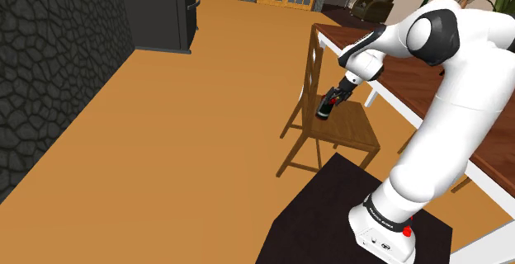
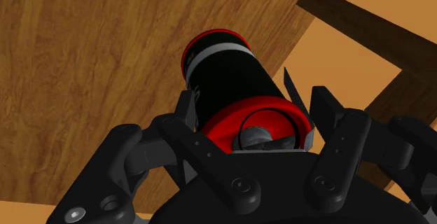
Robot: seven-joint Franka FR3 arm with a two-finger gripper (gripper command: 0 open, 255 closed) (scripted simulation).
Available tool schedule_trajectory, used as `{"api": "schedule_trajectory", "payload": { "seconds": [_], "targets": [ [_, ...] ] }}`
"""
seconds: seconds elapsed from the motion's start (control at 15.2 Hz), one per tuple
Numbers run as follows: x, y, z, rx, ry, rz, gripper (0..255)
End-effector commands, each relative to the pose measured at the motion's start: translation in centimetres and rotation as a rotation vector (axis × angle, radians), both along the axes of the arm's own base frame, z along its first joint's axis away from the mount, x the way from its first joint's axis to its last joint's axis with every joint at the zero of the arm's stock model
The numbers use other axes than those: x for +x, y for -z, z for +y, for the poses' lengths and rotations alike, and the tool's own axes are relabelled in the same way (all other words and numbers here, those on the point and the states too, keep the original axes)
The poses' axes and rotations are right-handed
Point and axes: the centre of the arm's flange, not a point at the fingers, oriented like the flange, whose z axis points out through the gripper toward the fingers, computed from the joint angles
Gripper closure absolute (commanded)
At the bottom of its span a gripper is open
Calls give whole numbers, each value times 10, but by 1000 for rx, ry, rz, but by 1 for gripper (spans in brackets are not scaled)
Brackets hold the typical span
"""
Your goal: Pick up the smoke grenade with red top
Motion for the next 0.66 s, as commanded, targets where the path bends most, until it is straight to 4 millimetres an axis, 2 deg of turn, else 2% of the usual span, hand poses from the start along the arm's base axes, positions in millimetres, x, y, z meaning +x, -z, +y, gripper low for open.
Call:
{"api": "schedule_trajectory", "payload": {
  "seconds": [0.0,0.46,0.59],
  "targets": [
    [1,-12,0,0,0,0,255],
    [1,-49,0,0,0,0,255],
    [1,-49,0,0,0,0,255]
  ]
}}
